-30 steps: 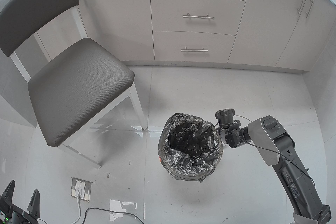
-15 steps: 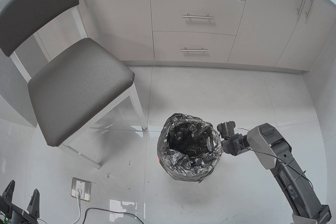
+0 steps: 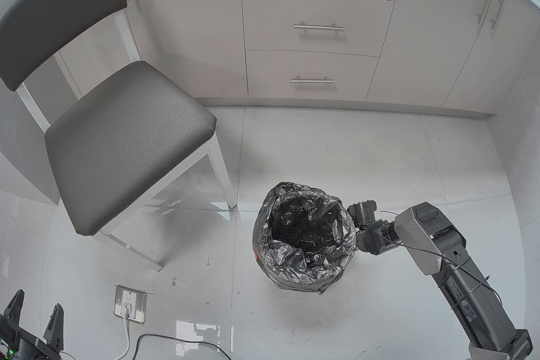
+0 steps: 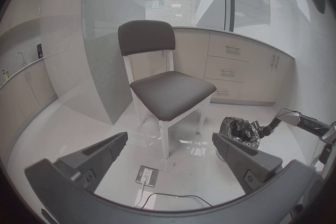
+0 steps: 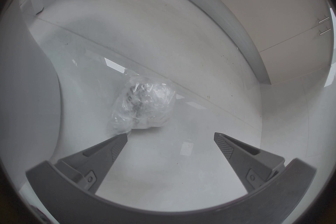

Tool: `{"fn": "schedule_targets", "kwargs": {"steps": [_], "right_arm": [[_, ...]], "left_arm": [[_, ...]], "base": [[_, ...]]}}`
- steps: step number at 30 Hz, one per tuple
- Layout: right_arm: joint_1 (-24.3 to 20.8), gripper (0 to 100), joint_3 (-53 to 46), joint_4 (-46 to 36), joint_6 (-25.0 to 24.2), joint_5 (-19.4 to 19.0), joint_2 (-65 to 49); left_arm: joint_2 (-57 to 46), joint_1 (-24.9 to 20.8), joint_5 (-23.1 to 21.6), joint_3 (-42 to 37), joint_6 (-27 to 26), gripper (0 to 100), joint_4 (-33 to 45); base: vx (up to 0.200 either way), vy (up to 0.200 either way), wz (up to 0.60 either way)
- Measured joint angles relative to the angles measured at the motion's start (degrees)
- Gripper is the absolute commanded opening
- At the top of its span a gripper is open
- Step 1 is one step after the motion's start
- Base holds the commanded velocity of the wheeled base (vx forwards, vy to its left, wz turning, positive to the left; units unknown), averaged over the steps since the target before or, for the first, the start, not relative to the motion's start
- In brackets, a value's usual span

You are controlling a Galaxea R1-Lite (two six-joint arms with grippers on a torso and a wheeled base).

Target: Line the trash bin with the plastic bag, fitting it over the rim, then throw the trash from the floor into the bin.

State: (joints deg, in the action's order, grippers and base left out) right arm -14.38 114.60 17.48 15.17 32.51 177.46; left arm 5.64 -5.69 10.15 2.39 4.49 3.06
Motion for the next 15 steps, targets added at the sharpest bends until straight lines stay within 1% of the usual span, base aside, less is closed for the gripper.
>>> {"fn": "schedule_targets", "kwargs": {"steps": [8,15], "right_arm": [[-0.17,100,-0.02,-0.05,-0.09,0.02,0.07],[-0.2,100,0.0,-0.11,-0.06,0.0,0.07]], "left_arm": [[0.0,0.0,0.02,0.0,-0.02,100,0.02],[0.02,0.0,0.02,0.0,0.0,100,0.0]], "base": [[0.0,-0.2,0.0],[0.0,0.0,0.0]]}}
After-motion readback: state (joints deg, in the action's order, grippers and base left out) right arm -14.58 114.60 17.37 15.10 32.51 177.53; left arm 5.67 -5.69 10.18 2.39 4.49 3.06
